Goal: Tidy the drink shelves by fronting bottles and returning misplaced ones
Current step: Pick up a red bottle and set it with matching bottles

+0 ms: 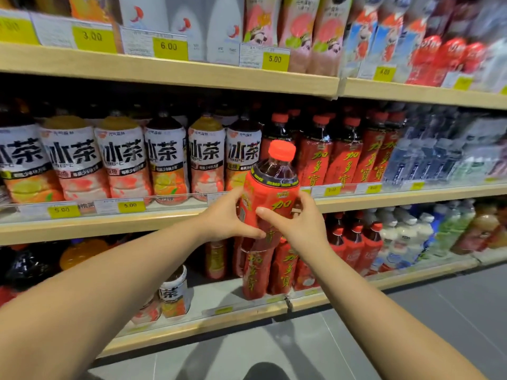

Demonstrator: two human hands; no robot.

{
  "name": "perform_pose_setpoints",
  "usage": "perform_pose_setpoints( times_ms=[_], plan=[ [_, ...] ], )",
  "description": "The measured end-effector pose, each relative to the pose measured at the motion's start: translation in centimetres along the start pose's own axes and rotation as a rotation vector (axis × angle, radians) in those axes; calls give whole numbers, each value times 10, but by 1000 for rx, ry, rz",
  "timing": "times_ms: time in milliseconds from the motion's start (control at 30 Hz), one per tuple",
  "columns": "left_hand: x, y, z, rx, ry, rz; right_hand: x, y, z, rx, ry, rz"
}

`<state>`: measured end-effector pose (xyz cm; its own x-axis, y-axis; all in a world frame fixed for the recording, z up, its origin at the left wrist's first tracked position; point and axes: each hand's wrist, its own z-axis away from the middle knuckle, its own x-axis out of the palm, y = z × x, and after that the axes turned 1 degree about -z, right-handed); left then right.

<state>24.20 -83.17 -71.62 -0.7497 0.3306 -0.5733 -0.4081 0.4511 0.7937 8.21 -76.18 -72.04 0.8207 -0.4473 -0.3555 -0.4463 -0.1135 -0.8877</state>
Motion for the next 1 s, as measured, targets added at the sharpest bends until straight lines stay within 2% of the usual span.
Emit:
perform_pose_setpoints(
  times_ms=[133,200,333,467,600,700,1000],
  plan=[
    [-3,11,-21,67,-92,-113,-9,5,-4,-3,177,-15],
    [-6,1,-26,9,-151,-200,-15,5,-10,-2,244,-44],
    [-13,-38,-30,-153,-159,-695,-23,5,-26,-64,327,-49],
    [-14,-49,-40,-136,-202,-972,-25,-6,-52,-76,370,-109],
    [-18,-54,-55,-82,-183,-1092,-18,-6,-78,-65,369,-91],
    [-21,-59,-62,-66,-183,-1095,-11,2,-90,-69,374,-83],
    [-20,-55,-70,-114,-246,-1149,6,12,-123,-77,357,-101]
  ],
)
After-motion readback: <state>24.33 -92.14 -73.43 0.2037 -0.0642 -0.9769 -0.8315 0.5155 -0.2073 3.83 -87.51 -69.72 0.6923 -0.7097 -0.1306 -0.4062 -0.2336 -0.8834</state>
